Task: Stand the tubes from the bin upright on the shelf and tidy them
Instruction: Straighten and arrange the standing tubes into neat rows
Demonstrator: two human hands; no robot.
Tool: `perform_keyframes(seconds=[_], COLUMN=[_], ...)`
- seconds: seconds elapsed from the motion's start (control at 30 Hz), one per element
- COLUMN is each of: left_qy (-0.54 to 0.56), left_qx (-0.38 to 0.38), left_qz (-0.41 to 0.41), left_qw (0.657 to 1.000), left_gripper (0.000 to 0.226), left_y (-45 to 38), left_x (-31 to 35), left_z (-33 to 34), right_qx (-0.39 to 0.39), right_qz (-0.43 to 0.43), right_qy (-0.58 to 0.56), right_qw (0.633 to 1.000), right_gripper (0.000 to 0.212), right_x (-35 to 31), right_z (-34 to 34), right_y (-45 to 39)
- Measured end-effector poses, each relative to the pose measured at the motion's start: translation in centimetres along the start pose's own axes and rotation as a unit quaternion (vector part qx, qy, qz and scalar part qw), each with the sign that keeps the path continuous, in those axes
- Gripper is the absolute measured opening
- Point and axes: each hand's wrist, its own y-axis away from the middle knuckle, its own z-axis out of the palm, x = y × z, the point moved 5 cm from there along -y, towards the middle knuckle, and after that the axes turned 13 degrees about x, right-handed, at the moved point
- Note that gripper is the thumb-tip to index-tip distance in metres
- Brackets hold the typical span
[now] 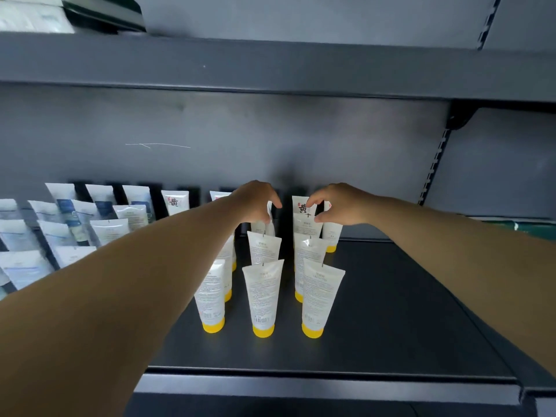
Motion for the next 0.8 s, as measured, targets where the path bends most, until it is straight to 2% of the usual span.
perform_keyframes(seconds=[0.53, 0.8], left_qy=[0.015, -0.009], left_qx=[-0.002, 0.003], left_qz=[-0.003, -0.003], left_qw=[1.0, 1.0], left_gripper=[0.029, 0.026], left_y=[-1.5, -1.8], left_x=[-1.9, -1.7], left_z=[1.9, 2.2], right_qx=[0.019, 0.038], right_qz=[-0.007, -0.008], right_qy=[-0.024, 0.008], right_qw=[1.0, 0.999], right_gripper=[0.027, 0.023], right_x=[0.1, 0.4], right_z=[2.0, 2.8], right_y=[-2.4, -3.3])
